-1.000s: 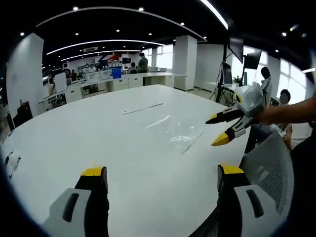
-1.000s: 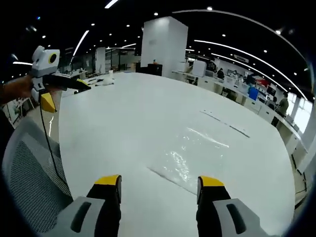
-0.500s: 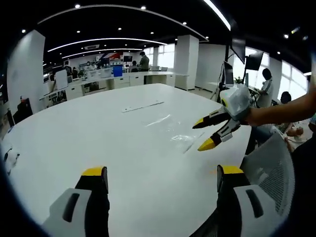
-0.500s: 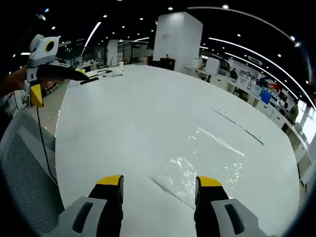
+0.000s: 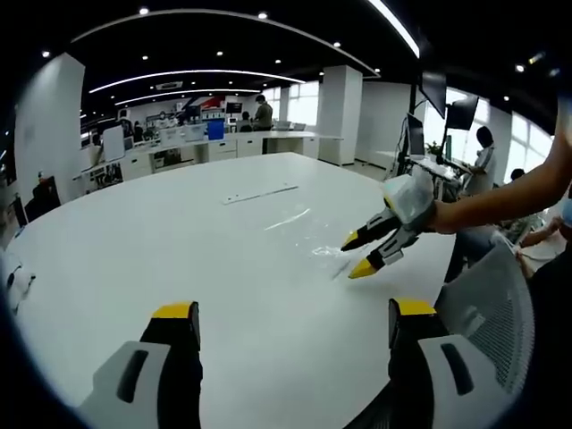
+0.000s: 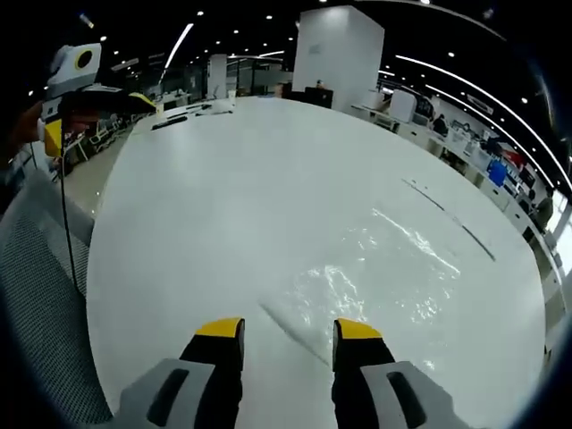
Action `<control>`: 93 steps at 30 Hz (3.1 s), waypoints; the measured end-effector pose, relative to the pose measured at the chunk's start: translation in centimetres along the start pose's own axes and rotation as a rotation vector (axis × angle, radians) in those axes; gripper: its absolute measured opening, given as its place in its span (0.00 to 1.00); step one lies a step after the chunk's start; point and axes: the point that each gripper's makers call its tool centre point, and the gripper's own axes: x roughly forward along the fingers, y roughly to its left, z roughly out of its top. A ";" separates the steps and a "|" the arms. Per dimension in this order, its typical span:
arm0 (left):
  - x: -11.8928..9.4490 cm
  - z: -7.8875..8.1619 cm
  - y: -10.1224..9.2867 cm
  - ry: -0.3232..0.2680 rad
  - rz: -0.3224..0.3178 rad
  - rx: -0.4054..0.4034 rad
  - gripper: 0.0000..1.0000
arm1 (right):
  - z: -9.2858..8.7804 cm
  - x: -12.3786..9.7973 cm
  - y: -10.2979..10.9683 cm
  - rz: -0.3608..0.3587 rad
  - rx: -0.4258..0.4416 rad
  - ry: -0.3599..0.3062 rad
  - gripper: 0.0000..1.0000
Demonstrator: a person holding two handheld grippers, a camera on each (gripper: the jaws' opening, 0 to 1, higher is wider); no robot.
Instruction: Open the resealable bag by pulling the two sides of the seal apart until the entire bag opening is separated and visibly accessible.
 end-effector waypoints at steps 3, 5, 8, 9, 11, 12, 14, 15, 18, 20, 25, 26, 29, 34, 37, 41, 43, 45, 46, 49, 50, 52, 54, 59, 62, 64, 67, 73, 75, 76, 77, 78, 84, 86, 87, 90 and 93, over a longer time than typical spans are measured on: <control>0.4 0.0 -0.3 0.007 -0.011 0.003 0.85 | -0.2 0.5 0.3 0.007 -0.014 0.008 0.30; 0.5 0.1 -0.5 0.009 -0.017 0.009 0.85 | -0.5 0.8 0.7 0.021 -0.030 0.028 0.26; 0.7 0.3 -0.6 0.011 -0.025 0.018 0.84 | -0.2 0.8 0.9 0.029 -0.028 0.014 0.22; 0.7 0.3 -0.6 0.012 -0.026 0.018 0.84 | -0.2 0.8 0.9 0.027 -0.032 0.014 0.21; 0.8 0.2 -0.6 0.013 -0.027 0.016 0.84 | -0.1 0.9 1.1 0.038 -0.028 0.010 0.17; 0.8 0.2 -0.6 0.014 -0.028 0.015 0.84 | -0.1 1.0 1.2 0.043 -0.023 0.008 0.14; 0.8 0.0 -0.6 0.018 -0.029 0.014 0.84 | -0.1 1.0 1.3 0.050 -0.025 0.001 0.10; 0.8 -0.1 -0.6 0.020 -0.028 0.014 0.84 | -0.1 1.0 1.3 0.053 -0.023 0.000 0.08; 0.7 -0.3 -0.7 0.026 -0.029 0.012 0.83 | -0.1 1.2 1.4 0.068 -0.003 -0.021 0.04; 0.7 -0.6 -0.8 0.035 -0.032 0.015 0.83 | -0.1 1.1 1.5 0.072 -0.013 -0.026 0.04; 0.7 -1.0 -1.1 0.044 -0.039 0.014 0.83 | 0.0 1.2 1.5 0.080 -0.025 -0.035 0.03; 0.7 -1.0 -1.2 0.046 -0.040 0.016 0.83 | 0.0 1.2 1.6 0.079 -0.048 -0.033 0.03; 0.7 -1.2 -1.2 0.053 -0.040 0.022 0.82 | 0.0 1.2 1.8 0.076 -0.102 -0.026 0.01; 0.7 -1.2 -1.2 0.054 -0.042 0.025 0.82 | 0.0 1.2 1.8 0.078 -0.118 -0.015 0.01; 0.7 -1.1 -1.2 0.051 -0.041 0.025 0.82 | -0.1 0.9 2.1 0.093 -0.145 -0.006 0.00; 0.7 -1.2 -1.2 0.055 -0.040 0.035 0.82 | 0.1 0.6 2.6 0.108 -0.154 -0.008 0.00; 0.9 -1.3 -1.5 0.064 -0.044 0.051 0.82 | 0.2 0.3 2.8 0.112 -0.153 -0.010 0.00; 1.1 -1.4 -1.9 0.075 -0.053 0.071 0.82 | 0.3 0.1 3.1 0.120 -0.145 -0.018 0.01; 1.2 -1.4 -2.2 0.077 -0.060 0.083 0.82 | 0.4 0.1 3.2 0.122 -0.146 -0.019 0.01; 1.4 -1.5 -2.5 0.097 -0.063 0.139 0.81 | 0.7 -0.3 3.6 0.128 -0.135 -0.030 0.01; 1.5 -1.6 -2.7 0.103 -0.065 0.154 0.81 | 0.9 -0.4 3.7 0.132 -0.130 -0.035 0.01; 1.6 -1.7 -3.2 0.102 -0.088 0.155 0.81 | 1.1 -0.7 4.1 0.142 -0.131 -0.040 0.01; 1.6 -1.7 -3.6 0.100 -0.096 0.168 0.81 | 1.0 -1.0 4.8 0.161 -0.138 -0.024 0.01; 1.7 -1.9 -4.0 0.100 -0.108 0.167 0.80 | 0.8 -1.5 6.2 0.191 -0.169 -0.015 0.01; 1.8 -2.6 -4.0 0.128 -0.106 0.184 0.79 | 1.0 -1.9 7.0 0.203 -0.178 -0.013 0.01; 1.8 -2.9 -4.0 0.132 -0.115 0.166 0.78 | 1.1 -2.2 7.4 0.210 -0.173 -0.015 0.01; 1.8 -3.2 -4.2 0.140 -0.124 0.176 0.77 | 1.4 -2.6 8.1 0.218 -0.173 -0.022 0.01; 1.8 -3.6 -3.8 0.182 -0.085 0.266 0.77 | 2.0 -3.3 9.9 0.255 -0.159 -0.035 0.01; 1.9 -3.5 -4.2 0.172 -0.098 0.252 0.76 | 2.3 -3.6 10.4 0.262 -0.162 -0.045 0.01; 2.0 -3.5 -4.3 0.169 -0.104 0.248 0.75 | 2.4 -3.7 10.7 0.268 -0.166 -0.050 0.01; 2.0 -3.5 -4.4 0.168 -0.108 0.248 0.74 | 2.6 -3.9 11.1 0.276 -0.174 -0.057 0.01; 2.1 -3.6 -4.5 0.171 -0.109 0.252 0.74 | 2.7 -4.0 11.4 0.284 -0.183 -0.060 0.01; 2.2 -4.0 -5.5 0.182 -0.147 0.268 0.70 | 2.8 -4.6 12.7 0.307 -0.185 -0.069 0.01; 2.3 -4.1 -5.8 0.188 -0.156 0.291 0.68 | 2.9 -4.9 13.2 0.317 -0.187 -0.074 0.01; 2.4 -4.2 -5.9 0.192 -0.157 0.296 0.67 | 3.0 -5.0 13.4 0.323 -0.188 -0.076 0.01; 2.6 -4.7 -6.2 0.202 -0.169 0.297 0.66 | 3.1 -5.1 14.1 0.338 -0.195 -0.071 0.01; 2.8 -5.1 -6.6 0.218 -0.185 0.307 0.65 | 3.4 -5.2 14.4 0.343 -0.180 -0.080 0.01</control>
